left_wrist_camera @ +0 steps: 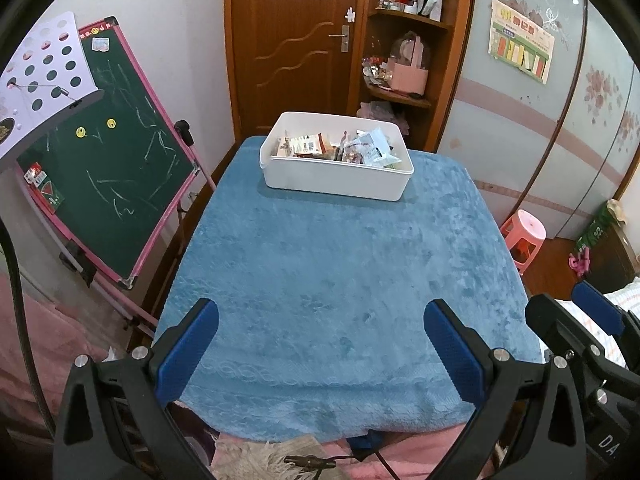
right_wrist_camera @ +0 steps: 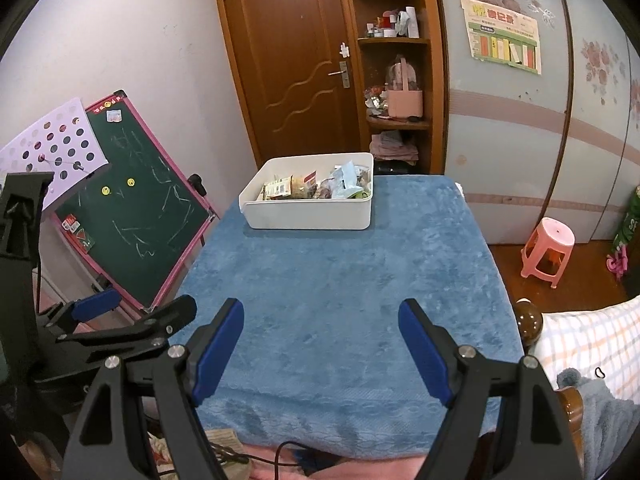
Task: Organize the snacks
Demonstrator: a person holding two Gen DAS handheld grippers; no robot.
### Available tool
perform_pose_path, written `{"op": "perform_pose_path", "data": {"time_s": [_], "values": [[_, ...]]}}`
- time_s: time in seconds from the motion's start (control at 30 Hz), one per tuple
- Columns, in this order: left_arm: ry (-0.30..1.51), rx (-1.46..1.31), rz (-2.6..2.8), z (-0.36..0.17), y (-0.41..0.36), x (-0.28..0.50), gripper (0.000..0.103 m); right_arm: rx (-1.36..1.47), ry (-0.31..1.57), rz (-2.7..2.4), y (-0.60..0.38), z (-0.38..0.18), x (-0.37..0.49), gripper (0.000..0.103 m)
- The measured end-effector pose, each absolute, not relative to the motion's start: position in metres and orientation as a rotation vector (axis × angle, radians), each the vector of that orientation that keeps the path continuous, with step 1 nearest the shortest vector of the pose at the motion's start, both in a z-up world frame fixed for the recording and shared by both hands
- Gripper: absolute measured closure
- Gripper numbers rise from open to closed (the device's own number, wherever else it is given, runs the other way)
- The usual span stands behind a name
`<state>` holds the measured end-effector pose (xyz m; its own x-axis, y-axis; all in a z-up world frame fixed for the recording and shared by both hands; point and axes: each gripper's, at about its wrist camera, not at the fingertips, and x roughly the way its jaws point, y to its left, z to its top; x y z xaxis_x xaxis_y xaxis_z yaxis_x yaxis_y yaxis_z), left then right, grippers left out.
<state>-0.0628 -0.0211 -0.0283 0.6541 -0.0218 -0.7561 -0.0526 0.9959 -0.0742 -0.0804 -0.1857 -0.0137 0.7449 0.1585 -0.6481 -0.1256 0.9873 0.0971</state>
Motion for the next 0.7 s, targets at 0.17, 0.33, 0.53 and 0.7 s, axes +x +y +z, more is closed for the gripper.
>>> {"op": "perform_pose_path", "data": {"time_s": [0.17, 0.33, 0.53, 0.7], "values": [[0.857, -0.086, 0.018, -0.0281, -0.0233, -0.0615, 0.001, 0.051, 0.711, 0.155, -0.186, -0.0133, -0.0803, 0.022], [0.841, -0.082, 0.019, -0.0265, -0.0244, -0.0605, 0.001, 0.053, 0.702, 0.156, -0.1888, -0.0126, -0.0779, 0.022], [0.824, -0.075, 0.025, -0.0239, -0.0217, -0.0587, 0.001, 0.056, 0.7, 0.158, -0.19, -0.0118, -0.0749, 0.022], [0.827, -0.076, 0.021, -0.0242, -0.0212, -0.0558, 0.001, 0.051, 0.698, 0.149, -0.1899, -0.0115, -0.0712, 0.022]]}}
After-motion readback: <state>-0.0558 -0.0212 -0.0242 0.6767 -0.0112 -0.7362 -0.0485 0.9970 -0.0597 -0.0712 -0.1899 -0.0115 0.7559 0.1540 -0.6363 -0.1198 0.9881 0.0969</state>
